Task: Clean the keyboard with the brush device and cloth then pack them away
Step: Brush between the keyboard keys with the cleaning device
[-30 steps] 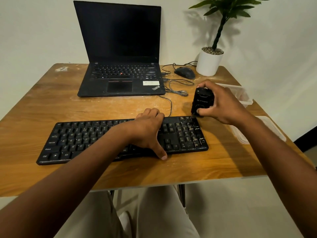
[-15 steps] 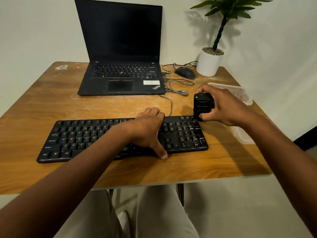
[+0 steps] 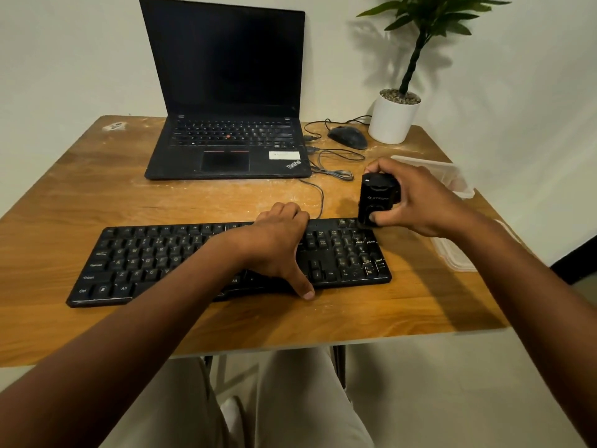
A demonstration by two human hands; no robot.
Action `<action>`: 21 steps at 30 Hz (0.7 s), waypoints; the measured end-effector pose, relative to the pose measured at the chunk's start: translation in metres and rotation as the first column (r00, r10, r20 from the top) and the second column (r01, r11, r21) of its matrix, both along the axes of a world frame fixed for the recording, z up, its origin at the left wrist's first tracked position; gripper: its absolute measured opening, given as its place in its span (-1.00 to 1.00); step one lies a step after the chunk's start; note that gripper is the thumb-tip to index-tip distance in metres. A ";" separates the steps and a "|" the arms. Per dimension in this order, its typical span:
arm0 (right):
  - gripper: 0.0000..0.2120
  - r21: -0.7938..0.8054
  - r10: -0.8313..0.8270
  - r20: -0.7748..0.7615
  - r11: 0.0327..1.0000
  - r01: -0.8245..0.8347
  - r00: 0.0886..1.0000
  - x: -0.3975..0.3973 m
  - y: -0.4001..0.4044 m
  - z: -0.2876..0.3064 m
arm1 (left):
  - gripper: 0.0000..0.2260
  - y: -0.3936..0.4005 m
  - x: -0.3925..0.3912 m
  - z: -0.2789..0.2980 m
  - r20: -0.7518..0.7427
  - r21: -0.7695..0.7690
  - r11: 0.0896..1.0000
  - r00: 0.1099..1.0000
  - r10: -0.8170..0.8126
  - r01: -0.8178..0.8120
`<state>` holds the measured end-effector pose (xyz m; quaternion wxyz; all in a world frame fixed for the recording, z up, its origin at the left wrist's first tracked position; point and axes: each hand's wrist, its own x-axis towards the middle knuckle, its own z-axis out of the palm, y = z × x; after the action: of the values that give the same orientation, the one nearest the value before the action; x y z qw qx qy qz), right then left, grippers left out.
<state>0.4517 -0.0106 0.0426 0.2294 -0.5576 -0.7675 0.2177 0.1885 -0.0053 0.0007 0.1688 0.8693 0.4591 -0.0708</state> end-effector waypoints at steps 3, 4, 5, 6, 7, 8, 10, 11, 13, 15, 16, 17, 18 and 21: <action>-0.45 0.001 0.034 -0.151 0.999 -0.034 0.988 -0.026 0.000 -0.005 | 0.13 0.000 0.000 0.000 0.004 -0.005 1.000 1.000 0.002 -0.002; -0.45 -0.020 0.048 -0.166 0.998 -0.052 0.985 -0.032 -0.001 -0.010 | 0.12 0.000 0.000 0.000 0.003 -0.007 1.000 1.000 0.001 -0.001; -0.45 -0.036 0.063 -0.160 0.997 -0.069 0.985 -0.034 -0.002 -0.015 | 0.13 0.000 0.000 0.000 0.000 -0.008 1.000 1.000 0.000 0.000; -0.46 -0.046 0.071 -0.141 0.996 -0.078 0.987 -0.031 -0.002 -0.019 | 0.13 0.000 0.000 0.000 -0.002 -0.008 1.000 1.000 -0.002 0.002; -0.47 -0.054 0.068 -0.113 0.996 -0.075 0.991 -0.025 -0.003 -0.021 | 0.14 0.000 0.000 0.000 -0.004 -0.008 1.000 1.000 -0.002 0.002; -0.48 -0.064 0.059 -0.073 0.996 -0.063 0.996 -0.017 -0.003 -0.019 | 0.15 0.000 0.000 0.000 -0.006 -0.008 1.000 1.000 -0.003 0.003; -0.46 -0.079 0.040 0.039 0.996 -0.037 0.998 -0.001 -0.003 -0.010 | 0.15 0.000 -0.001 -0.001 -0.006 -0.004 1.000 1.000 -0.005 0.005; -0.45 -0.072 0.030 0.084 0.997 -0.024 0.996 0.006 -0.002 -0.005 | 0.14 0.000 -0.001 -0.001 -0.004 -0.001 1.000 1.000 -0.006 0.006; -0.44 -0.033 0.002 0.075 0.999 0.001 0.997 0.006 -0.003 0.002 | 0.14 0.000 -0.001 -0.001 -0.002 -0.001 1.000 1.000 -0.006 0.006; -0.45 -0.008 -0.004 -0.059 1.000 0.003 0.998 -0.008 -0.006 0.001 | 0.14 0.000 0.000 0.000 -0.001 -0.003 1.000 1.000 -0.004 0.004; -0.45 -0.013 0.005 -0.129 1.000 -0.007 0.992 -0.018 -0.009 -0.002 | 0.13 0.000 0.000 0.000 0.000 -0.003 1.000 1.000 -0.003 0.003; -0.45 -0.027 0.019 -0.178 0.999 -0.025 0.984 -0.026 -0.011 -0.007 | 0.13 0.000 0.001 0.001 0.000 -0.004 1.000 1.000 -0.001 0.001; -0.45 -0.044 0.035 -0.209 0.998 -0.045 0.977 -0.032 -0.014 -0.012 | 0.12 0.000 0.001 0.001 -0.001 -0.005 1.000 1.000 0.000 0.000; -0.46 -0.105 0.033 -0.210 0.993 -0.056 0.977 -0.025 -0.018 -0.022 | 0.14 -0.001 0.000 0.001 -0.005 -0.005 1.000 1.000 -0.001 0.001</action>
<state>0.4266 -0.0288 0.0204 0.2725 -0.5264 -0.7383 0.3218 0.1887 -0.0065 0.0014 0.1698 0.8690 0.4587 -0.0741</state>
